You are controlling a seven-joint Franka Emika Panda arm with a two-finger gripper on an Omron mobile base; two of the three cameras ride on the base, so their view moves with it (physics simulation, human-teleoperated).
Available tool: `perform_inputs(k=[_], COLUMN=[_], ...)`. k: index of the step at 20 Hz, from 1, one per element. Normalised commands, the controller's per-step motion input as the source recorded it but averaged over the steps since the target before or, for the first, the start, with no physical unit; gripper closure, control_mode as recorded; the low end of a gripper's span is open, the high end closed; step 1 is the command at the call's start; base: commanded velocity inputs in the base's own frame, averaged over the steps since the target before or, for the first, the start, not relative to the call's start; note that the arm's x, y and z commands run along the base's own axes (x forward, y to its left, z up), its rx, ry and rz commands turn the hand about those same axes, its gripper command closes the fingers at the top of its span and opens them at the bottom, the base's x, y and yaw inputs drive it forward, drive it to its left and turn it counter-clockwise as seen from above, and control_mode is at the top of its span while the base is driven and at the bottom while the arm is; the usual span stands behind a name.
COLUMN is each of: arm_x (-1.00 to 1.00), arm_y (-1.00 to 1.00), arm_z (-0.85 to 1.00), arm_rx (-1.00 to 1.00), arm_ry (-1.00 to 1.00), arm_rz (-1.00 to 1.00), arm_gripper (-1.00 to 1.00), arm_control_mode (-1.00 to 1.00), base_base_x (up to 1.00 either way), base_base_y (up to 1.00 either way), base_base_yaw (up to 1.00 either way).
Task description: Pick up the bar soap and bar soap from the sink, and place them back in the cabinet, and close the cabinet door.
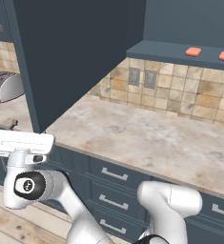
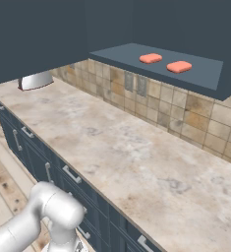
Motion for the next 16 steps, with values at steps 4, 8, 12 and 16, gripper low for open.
perform_inputs(k=[4,8,12,16], arm_x=[0.13,0.11,0.17,0.23], arm_y=[0.18,0.12,0.11,0.13], arm_z=[0.00,0.00,0.00,0.00], arm_rx=[-0.01,0.00,0.00,0.00], arm_ry=[-0.12,-0.12,-0.14,-0.08], arm_rz=[0.00,0.00,0.00,0.00], arm_gripper=[-1.00,-1.00,-1.00,-1.00], arm_control_mode=[-1.00,-1.00,-1.00,-1.00], base_base_x=[0.00,0.00,0.00,0.00], base_base_y=[0.00,0.00,0.00,0.00], base_base_yaw=[0.00,0.00,0.00,0.00])
